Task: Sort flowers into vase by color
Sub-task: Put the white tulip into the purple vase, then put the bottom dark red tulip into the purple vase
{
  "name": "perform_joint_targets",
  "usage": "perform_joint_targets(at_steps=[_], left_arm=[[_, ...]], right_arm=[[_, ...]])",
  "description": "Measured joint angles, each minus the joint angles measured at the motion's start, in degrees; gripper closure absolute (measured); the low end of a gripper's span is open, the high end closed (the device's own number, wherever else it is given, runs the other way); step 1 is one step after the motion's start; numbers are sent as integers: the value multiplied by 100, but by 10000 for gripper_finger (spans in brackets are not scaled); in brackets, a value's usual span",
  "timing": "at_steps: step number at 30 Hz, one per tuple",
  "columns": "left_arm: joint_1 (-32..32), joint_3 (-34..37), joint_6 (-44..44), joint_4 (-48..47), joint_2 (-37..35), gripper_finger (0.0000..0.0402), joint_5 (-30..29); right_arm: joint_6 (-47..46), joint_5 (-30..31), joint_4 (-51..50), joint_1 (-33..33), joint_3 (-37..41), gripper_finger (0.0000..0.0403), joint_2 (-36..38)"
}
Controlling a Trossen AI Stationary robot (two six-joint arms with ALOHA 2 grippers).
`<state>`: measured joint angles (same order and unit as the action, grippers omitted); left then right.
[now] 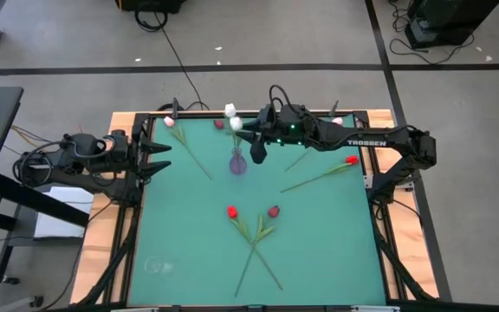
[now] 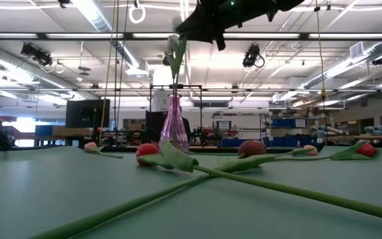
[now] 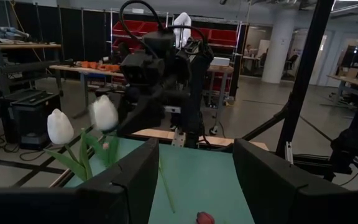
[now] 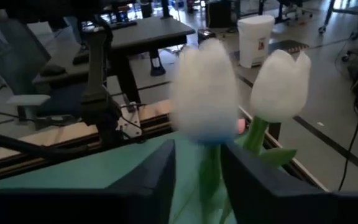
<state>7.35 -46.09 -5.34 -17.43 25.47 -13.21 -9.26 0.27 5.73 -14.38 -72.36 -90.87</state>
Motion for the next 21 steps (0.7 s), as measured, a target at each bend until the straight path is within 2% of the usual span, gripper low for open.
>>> perform_joint_targets(at_steps=[2, 6, 11, 17, 21], left_arm=[[0, 0, 0, -2, 0, 189, 0], [0, 0, 0, -2, 0, 189, 0], [-1, 0, 0, 0, 1, 189, 0], [0, 0, 0, 0, 0, 189, 0], [0, 0, 0, 1, 1, 189, 0]], right_arm=[[-325, 13, -15, -2, 0, 232, 0], [-1615, 212, 170, 15, 0, 192, 7], [-2595, 927, 398, 210, -19, 175, 41], [-2844, 1941, 182, 357, -80, 174, 162], [-2451, 2529, -596, 380, -81, 174, 300]])
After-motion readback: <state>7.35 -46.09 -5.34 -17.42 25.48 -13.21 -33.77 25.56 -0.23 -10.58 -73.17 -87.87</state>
